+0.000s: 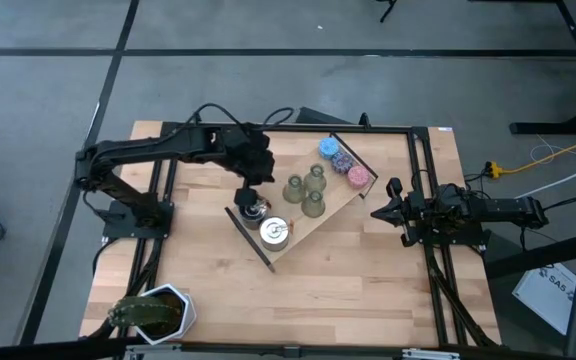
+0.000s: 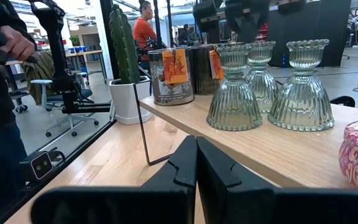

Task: Pick & Place candle stick holders
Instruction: Return to Home Position

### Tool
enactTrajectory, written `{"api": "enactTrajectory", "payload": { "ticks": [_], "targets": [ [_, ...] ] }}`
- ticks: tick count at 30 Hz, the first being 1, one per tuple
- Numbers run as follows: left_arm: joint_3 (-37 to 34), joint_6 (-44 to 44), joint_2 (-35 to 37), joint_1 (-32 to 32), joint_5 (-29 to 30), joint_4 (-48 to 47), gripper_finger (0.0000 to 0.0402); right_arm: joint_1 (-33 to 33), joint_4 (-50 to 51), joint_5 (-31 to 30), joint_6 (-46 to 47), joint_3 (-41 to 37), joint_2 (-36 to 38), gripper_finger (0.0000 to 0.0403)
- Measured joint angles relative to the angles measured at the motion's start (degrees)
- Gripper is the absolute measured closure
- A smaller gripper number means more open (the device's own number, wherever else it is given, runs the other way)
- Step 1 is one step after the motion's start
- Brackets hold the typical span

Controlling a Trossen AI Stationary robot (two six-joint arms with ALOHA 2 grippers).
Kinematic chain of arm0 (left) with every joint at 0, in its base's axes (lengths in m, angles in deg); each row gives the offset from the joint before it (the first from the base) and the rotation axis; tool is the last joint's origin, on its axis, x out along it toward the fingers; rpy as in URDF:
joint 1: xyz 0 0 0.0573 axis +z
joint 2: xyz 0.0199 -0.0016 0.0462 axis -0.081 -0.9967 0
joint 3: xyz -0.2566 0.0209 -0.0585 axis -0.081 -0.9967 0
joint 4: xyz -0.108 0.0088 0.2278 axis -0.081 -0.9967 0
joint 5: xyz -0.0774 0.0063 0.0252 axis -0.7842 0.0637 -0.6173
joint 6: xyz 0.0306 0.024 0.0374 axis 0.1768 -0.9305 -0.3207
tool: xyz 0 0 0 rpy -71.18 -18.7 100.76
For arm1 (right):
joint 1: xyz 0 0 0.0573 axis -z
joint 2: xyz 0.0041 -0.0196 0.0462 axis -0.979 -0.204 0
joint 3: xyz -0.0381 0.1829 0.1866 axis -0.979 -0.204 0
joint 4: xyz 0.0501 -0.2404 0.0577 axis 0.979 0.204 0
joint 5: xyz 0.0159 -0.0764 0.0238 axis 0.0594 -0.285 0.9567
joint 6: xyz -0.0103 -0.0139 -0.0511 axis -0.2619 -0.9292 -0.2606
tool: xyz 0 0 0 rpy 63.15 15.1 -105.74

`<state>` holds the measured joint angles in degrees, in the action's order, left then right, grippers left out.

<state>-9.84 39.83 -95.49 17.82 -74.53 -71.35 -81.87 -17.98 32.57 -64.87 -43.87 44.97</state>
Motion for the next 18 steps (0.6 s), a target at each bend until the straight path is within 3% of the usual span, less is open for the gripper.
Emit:
{"api": "enactTrajectory", "payload": {
  "ticks": [12, 18],
  "targets": [
    [0.0, 3.97, 8.34, -2.95, 0.31, -1.41, 0.04, 0.0, 0.01, 0.0, 0.0, 0.0, 0.0, 0.0393],
    [0.0, 4.15, 12.44, -6.09, 4.29, -4.56, 0.04, 0.02, 0.01, 0.0, 0.0, 0.01, 0.0, 0.0393]
  ]
}}
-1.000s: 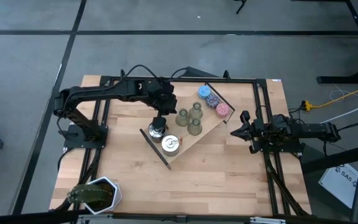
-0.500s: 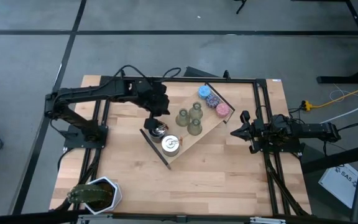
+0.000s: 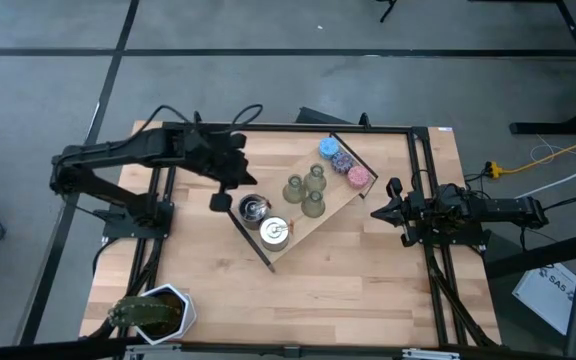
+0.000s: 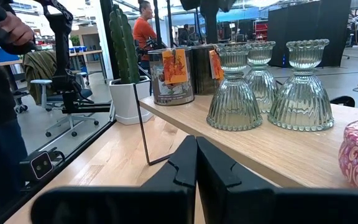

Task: Pick & Place candle stick holders
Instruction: Return to Home Position

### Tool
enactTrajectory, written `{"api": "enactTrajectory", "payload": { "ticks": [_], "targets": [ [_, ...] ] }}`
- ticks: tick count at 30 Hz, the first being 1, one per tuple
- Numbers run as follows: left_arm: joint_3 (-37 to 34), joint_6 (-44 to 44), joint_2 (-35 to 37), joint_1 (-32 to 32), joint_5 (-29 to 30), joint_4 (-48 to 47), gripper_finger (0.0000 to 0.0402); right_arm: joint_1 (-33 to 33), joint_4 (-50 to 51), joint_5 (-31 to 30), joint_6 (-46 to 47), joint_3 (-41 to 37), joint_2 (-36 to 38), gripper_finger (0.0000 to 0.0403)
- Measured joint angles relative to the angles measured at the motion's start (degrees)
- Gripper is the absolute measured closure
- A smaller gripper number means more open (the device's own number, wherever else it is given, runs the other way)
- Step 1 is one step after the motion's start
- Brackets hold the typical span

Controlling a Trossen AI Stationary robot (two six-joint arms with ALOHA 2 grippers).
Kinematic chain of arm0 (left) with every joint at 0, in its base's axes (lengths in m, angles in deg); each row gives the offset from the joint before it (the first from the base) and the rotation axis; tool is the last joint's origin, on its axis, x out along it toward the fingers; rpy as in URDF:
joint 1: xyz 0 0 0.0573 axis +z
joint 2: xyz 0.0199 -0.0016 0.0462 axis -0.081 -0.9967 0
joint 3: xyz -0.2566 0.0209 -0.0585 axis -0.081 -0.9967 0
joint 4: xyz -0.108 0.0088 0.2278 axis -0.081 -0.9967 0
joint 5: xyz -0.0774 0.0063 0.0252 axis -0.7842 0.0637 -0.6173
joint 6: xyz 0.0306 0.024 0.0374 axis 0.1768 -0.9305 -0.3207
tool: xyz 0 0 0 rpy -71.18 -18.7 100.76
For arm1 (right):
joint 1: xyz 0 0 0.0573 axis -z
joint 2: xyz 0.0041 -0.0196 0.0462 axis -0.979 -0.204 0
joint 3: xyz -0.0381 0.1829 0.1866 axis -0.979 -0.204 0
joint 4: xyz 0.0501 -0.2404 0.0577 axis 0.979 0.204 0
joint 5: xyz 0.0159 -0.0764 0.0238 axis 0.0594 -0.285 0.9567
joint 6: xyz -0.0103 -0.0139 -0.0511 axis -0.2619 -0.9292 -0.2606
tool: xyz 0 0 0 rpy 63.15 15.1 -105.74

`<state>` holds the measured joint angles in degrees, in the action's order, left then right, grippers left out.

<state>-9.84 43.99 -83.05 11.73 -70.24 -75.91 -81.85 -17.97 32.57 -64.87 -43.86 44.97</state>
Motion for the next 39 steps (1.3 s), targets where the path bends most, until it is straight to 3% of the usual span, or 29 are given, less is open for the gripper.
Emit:
{"api": "enactTrajectory", "payload": {
  "ticks": [17, 28, 39],
  "targets": [
    [-18.94, 8.94, 19.46, -8.84, 2.13, 1.64, 0.04, 0.0, -0.01, 0.0, 0.0, 0.0, 0.0, 0.0393],
    [-26.26, 10.38, 30.68, -9.72, 3.3, 2.15, 0.04, -0.02, -0.01, 0.0, 0.0, -0.02, 0.0, 0.0393],
    [-36.57, 10.44, 41.27, -9.72, 3.28, 10.64, 0.04, -0.02, -0.01, 0.0, 0.0, 0.0, 0.0, 0.0393]
  ]
}}
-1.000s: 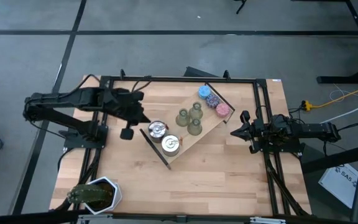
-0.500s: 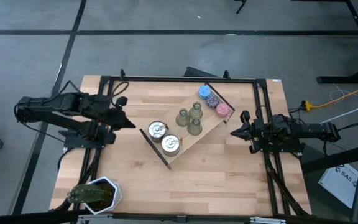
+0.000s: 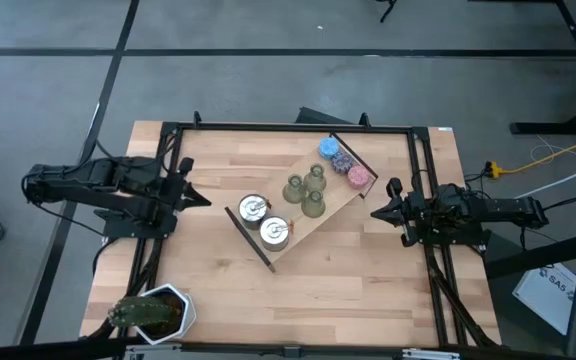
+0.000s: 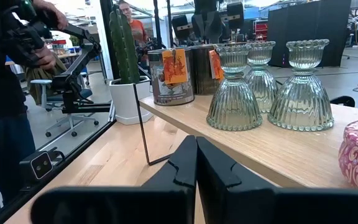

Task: Pick & Place candle stick holders
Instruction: Return to Home Position

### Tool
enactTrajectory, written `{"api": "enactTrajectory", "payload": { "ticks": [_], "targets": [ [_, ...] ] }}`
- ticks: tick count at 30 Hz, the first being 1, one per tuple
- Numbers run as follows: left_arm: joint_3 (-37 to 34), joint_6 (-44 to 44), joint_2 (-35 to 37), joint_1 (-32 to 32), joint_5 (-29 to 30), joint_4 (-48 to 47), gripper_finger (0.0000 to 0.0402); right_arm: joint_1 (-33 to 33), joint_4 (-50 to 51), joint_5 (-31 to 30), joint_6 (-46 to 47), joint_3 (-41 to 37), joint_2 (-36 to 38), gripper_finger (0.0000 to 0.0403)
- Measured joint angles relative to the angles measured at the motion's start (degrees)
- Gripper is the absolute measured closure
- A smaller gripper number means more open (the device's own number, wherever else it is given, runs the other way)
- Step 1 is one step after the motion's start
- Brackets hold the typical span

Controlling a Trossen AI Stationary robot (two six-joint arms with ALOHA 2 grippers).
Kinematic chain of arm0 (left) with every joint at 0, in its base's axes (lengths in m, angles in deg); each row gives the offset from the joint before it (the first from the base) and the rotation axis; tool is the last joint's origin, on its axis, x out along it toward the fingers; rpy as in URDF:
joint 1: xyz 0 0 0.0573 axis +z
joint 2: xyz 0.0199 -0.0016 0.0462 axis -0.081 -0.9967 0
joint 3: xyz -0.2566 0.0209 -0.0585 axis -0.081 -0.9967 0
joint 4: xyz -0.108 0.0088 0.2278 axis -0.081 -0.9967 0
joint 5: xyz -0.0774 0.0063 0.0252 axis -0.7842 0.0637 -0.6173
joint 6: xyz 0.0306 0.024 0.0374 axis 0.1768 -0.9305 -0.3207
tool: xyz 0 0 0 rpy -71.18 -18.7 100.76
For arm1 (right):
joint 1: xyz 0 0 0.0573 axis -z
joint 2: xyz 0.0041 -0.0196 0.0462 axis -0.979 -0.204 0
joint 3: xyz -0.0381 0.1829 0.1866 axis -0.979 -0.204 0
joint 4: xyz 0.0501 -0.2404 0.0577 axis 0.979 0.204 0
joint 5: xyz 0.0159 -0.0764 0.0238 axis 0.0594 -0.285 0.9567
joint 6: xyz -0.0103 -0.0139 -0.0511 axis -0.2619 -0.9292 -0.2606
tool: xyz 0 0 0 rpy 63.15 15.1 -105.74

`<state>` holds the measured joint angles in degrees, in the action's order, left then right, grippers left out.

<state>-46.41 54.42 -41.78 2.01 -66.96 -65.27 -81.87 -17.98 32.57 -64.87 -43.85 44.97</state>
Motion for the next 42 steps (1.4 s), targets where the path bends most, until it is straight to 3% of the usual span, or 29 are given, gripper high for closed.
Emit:
{"api": "enactTrajectory", "payload": {
  "ticks": [28, 42],
  "targets": [
    [-20.9, 2.85, 13.99, 0.02, -0.15, 24.09, 0.0398, 0.0, 0.0, 0.0, 0.0, 0.0, 0.0, 0.0393],
    [-30.12, 2.96, 16.26, 0.04, -0.07, 37.74, 0.0398, 0.0, 0.0, 0.0, 0.0, 0.0, 0.0, 0.0393]
  ]
}}
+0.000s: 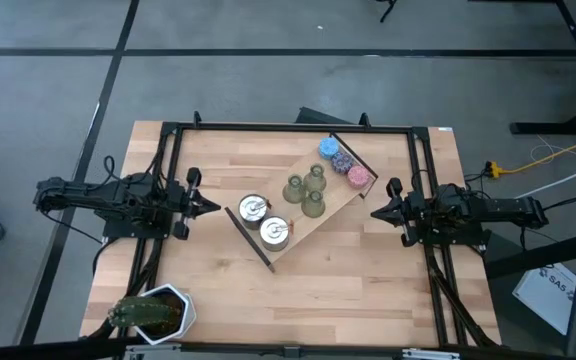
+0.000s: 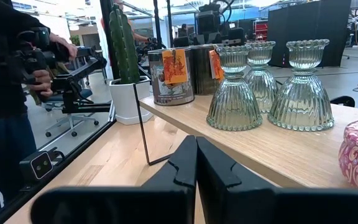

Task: Pick & Place candle stick holders
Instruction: Return to Home Position

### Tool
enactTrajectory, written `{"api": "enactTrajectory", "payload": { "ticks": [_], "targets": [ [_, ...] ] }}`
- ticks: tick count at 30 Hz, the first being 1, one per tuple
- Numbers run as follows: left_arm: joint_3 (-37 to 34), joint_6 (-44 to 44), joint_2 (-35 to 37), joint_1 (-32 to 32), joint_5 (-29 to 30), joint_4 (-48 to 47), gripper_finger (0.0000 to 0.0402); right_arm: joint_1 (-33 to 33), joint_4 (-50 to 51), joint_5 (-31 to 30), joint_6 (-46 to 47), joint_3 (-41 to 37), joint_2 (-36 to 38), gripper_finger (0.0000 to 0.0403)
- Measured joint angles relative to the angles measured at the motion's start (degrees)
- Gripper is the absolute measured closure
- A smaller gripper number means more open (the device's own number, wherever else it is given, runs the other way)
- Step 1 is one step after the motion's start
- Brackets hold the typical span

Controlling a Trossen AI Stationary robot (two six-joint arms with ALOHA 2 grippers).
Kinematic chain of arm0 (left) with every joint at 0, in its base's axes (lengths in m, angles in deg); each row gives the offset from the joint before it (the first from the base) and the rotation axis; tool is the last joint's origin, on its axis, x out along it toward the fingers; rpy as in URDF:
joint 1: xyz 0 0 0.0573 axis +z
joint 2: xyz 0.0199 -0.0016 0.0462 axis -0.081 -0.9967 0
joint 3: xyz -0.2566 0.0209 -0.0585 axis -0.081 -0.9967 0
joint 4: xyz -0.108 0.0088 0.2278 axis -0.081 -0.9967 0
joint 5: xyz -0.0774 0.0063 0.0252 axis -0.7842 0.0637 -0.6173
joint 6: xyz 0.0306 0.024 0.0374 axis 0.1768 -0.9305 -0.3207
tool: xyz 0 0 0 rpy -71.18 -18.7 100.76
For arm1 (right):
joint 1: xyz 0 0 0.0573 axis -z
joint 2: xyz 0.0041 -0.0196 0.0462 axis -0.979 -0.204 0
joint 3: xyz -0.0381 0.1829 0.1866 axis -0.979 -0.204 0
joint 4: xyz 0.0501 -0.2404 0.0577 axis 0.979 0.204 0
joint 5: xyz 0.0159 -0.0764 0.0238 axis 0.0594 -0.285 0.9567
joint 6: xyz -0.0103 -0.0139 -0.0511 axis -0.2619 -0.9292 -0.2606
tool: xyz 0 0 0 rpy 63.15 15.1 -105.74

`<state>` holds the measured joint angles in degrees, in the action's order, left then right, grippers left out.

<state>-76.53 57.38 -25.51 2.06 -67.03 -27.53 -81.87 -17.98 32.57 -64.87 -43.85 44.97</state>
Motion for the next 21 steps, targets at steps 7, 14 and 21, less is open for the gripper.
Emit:
{"api": "enactTrajectory", "payload": {
  "ticks": [7, 14, 21],
  "targets": [
    [-2.18, -0.09, 2.95, 0.02, 0.0, 0.1, 0.0398, 0.02, 0.0, 0.0, 0.0, -0.02, 0.0, 0.0393],
    [-4.57, -0.06, 5.14, 1.85, -0.28, -0.39, 0.0398, 0.0, 0.0, 0.0, 0.0, 0.0, 0.0, 0.0393],
    [-4.57, -0.14, 5.27, 4.39, -1.07, -0.41, 0.0398, 0.01, 0.0, 0.0, 0.0, 0.0, 0.0, 0.0393]
  ]
}}
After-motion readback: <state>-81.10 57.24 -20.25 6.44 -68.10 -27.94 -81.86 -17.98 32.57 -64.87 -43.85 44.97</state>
